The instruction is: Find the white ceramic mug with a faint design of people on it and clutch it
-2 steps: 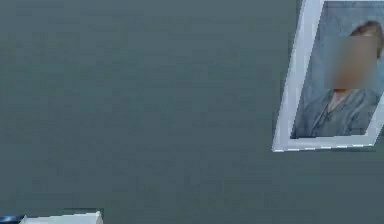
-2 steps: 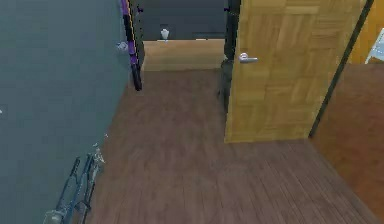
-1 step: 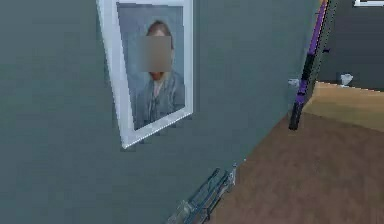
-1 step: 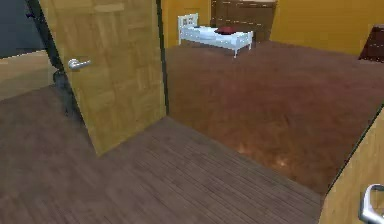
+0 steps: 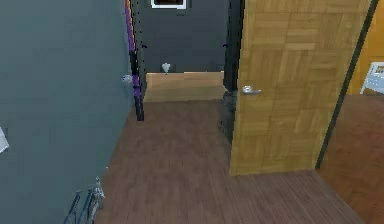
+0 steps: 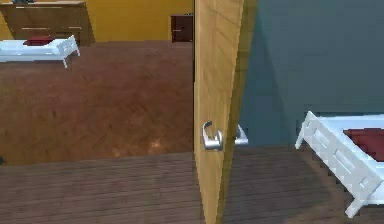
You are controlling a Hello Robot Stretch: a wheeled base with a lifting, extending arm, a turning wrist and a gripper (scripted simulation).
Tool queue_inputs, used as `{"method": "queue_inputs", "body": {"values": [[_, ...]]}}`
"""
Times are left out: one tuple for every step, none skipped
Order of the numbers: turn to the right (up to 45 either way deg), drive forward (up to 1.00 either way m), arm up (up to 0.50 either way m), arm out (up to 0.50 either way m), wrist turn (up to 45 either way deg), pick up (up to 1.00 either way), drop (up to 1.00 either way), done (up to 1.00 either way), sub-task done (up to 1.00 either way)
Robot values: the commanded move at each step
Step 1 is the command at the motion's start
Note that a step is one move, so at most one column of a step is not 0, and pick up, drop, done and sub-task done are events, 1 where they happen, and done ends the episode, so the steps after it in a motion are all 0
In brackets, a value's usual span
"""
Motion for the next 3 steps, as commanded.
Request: {"method": "queue_inputs", "body": {"values": [[0.0,0.3,0.0,0.0,0.0,0.0,0.0,0.0,0.0],[45.0,0.0,0.0,0.0,0.0,0.0,0.0,0.0,0.0],[45.0,0.0,0.0,0.0,0.0,0.0,0.0,0.0,0.0]]}}
